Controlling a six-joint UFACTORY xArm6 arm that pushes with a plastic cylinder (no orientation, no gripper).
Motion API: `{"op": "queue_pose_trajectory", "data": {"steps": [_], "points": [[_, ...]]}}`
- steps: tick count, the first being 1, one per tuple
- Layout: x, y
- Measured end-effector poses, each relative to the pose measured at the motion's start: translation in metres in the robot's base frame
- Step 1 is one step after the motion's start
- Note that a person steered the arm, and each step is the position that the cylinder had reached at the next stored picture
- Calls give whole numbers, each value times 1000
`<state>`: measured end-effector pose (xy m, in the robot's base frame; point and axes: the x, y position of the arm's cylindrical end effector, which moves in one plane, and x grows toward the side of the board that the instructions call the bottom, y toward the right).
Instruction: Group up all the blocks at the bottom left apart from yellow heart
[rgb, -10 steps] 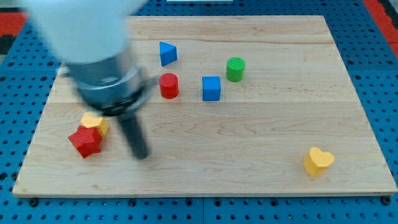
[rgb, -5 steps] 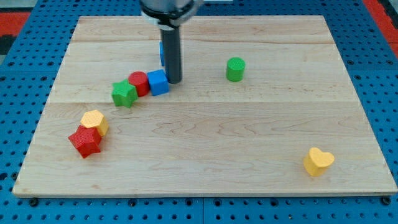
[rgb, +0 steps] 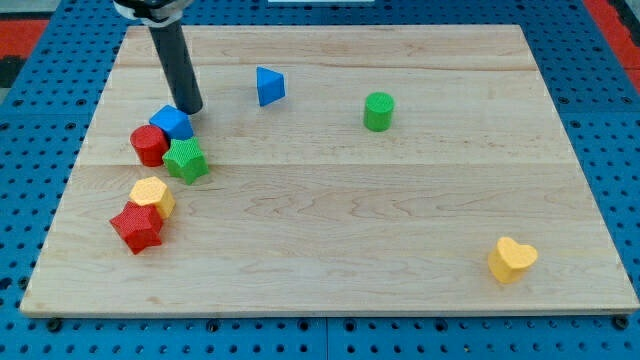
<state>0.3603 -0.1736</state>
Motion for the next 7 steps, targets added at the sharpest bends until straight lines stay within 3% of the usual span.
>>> {"op": "queue_pose_trajectory", "data": {"steps": [1, 4, 6, 7], "points": [[31, -6], [65, -30], [-1, 49], [3, 168]]}}
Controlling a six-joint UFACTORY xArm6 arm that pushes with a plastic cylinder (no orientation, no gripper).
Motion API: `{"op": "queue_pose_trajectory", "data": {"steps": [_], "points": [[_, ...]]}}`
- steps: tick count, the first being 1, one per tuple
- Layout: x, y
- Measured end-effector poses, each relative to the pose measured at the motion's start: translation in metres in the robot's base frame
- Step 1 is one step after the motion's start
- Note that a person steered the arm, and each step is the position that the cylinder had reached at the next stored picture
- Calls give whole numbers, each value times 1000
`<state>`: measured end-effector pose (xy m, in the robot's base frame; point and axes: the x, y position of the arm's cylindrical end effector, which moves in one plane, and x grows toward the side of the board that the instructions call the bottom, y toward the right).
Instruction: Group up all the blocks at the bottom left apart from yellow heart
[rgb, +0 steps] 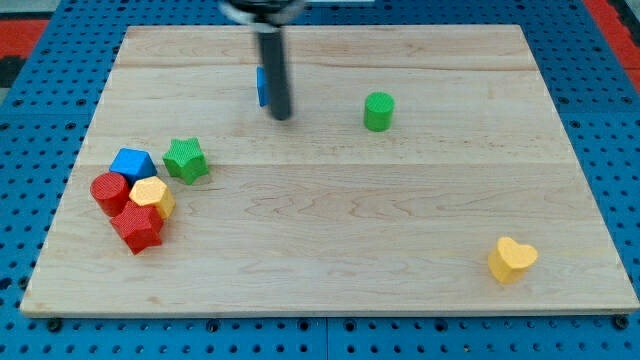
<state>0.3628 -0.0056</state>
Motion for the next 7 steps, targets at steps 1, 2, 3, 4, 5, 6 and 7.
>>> {"op": "queue_pose_trajectory", "data": {"steps": [1, 2, 3, 4, 5, 6, 7], "points": [[-37, 41], [-78, 11], [-62, -69], [-3, -115], [36, -141], [43, -142], [54, -95]]}}
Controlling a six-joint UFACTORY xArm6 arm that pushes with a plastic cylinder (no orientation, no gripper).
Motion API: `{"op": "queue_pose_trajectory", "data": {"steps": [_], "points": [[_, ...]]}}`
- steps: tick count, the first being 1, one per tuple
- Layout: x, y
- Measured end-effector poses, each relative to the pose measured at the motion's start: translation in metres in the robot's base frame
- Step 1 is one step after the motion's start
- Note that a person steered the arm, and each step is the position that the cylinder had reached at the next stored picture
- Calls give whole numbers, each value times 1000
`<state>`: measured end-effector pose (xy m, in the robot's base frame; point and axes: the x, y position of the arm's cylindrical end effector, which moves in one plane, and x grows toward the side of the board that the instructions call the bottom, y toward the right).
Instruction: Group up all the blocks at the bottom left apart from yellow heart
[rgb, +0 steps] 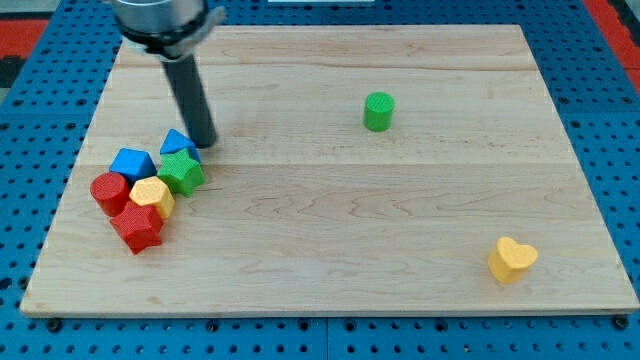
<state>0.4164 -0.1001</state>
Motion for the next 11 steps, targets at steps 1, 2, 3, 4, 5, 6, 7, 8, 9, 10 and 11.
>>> {"op": "queue_pose_trajectory", "data": {"steps": [1, 2, 3, 4, 5, 6, 7, 8, 9, 10, 11], "points": [[3, 154], [-38, 265], [-70, 218], [-31, 121], [24, 36], [27, -24], [-5, 46], [-25, 67], [-20, -12], [-7, -61], [-7, -40]]}}
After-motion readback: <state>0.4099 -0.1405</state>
